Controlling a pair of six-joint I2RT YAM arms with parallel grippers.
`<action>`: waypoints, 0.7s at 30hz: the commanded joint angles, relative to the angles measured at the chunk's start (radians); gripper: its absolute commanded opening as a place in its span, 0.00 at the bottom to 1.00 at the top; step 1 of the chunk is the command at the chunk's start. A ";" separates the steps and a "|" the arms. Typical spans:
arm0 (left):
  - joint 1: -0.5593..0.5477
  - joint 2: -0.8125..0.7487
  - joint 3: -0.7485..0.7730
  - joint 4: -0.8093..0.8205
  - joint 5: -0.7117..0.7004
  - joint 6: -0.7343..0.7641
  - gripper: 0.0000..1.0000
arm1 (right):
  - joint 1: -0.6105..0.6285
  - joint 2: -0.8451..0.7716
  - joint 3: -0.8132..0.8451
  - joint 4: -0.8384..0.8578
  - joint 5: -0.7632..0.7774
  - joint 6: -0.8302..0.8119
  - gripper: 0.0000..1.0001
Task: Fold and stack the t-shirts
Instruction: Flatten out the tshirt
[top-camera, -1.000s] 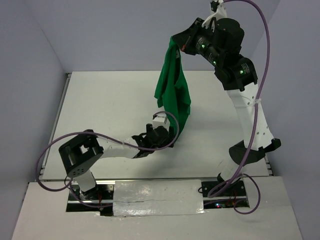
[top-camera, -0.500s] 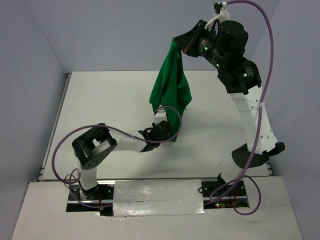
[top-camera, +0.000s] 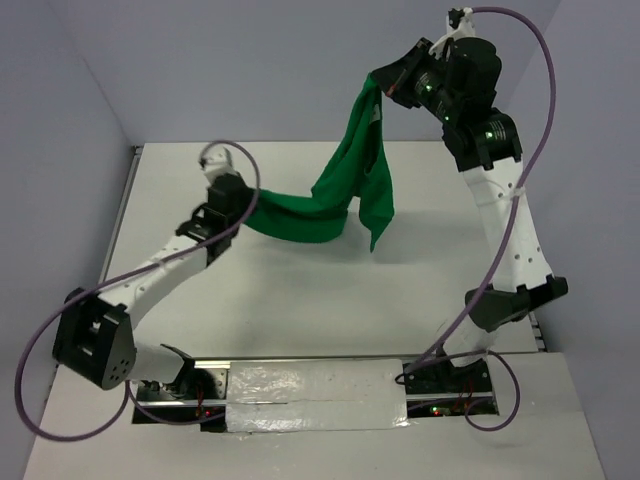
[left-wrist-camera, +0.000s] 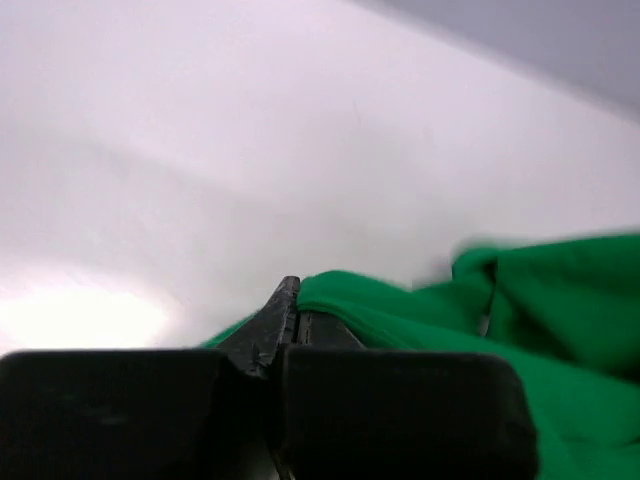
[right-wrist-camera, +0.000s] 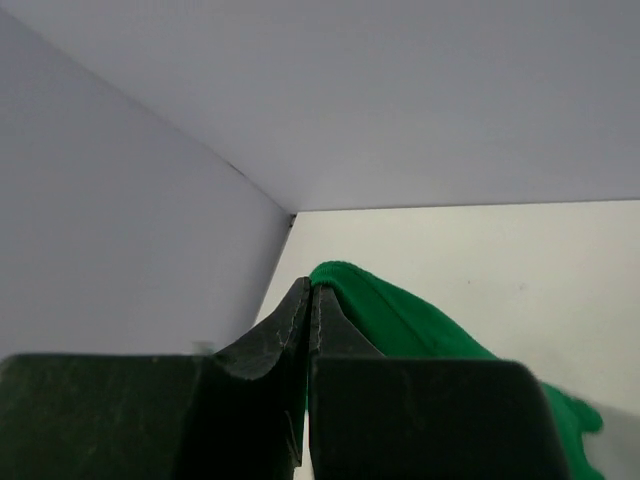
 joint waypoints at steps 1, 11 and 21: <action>0.128 -0.077 0.145 -0.066 0.084 0.163 0.00 | -0.027 0.071 0.094 0.101 -0.137 0.053 0.00; 0.153 -0.287 0.099 -0.160 0.124 0.154 0.00 | -0.105 -0.630 -0.944 0.548 0.014 0.013 0.00; 0.064 -0.166 -0.232 -0.286 0.194 -0.249 0.46 | -0.168 -0.751 -1.590 0.405 0.241 0.151 0.81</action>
